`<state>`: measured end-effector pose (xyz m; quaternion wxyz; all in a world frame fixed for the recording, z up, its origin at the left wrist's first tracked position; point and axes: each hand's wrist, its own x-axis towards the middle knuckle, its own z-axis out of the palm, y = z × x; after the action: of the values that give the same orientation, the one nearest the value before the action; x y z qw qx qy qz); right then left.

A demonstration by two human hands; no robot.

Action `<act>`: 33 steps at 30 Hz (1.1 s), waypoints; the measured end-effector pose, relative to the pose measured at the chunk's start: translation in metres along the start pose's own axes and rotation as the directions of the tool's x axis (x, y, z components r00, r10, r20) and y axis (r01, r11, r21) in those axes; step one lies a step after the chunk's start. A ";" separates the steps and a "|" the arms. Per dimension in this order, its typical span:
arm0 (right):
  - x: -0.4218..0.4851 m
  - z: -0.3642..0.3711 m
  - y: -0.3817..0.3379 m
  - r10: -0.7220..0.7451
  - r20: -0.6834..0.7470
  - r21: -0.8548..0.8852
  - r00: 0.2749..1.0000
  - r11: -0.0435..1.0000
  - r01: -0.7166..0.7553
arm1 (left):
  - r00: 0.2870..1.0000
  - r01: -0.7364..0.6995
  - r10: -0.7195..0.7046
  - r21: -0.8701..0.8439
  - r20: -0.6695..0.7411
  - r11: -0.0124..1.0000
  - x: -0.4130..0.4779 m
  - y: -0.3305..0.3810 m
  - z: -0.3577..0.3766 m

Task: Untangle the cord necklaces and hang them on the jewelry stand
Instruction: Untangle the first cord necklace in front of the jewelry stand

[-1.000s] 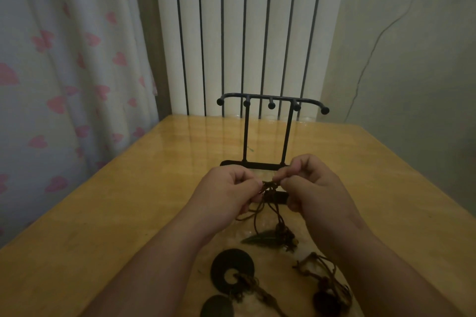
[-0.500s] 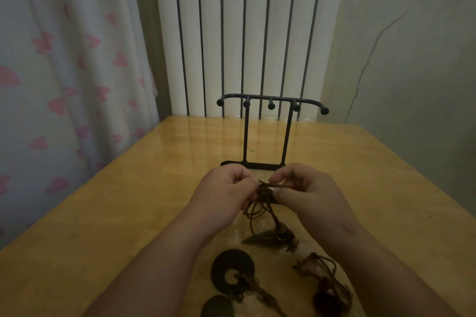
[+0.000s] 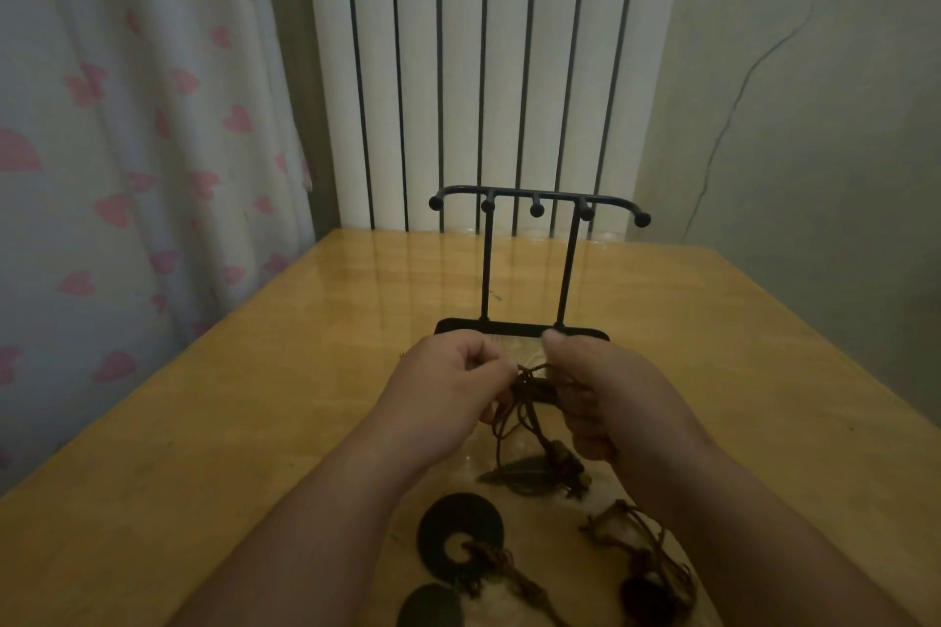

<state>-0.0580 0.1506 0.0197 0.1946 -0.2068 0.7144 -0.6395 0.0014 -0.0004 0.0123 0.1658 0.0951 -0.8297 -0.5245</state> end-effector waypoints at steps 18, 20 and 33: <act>0.001 -0.008 -0.008 0.111 -0.047 0.327 0.993 0.941 -0.090 | 0.986 0.141 -0.152 -0.150 -0.069 0.979 0.003 -0.001 -0.003; -0.002 -0.007 -0.009 0.085 -0.065 0.096 0.994 0.992 -0.079 | 0.986 0.144 -0.157 -0.168 -0.064 0.975 0.003 -0.001 -0.003; -0.010 -0.012 -0.019 0.221 0.314 -0.324 0.924 0.939 -0.114 | 0.977 0.122 -0.175 -0.355 -0.121 0.927 0.005 0.001 -0.006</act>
<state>-0.0550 0.1639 0.0397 0.3378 -0.2802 0.7728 -0.4585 -0.0013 -0.0064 0.0164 0.2019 0.1664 -0.7001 -0.6644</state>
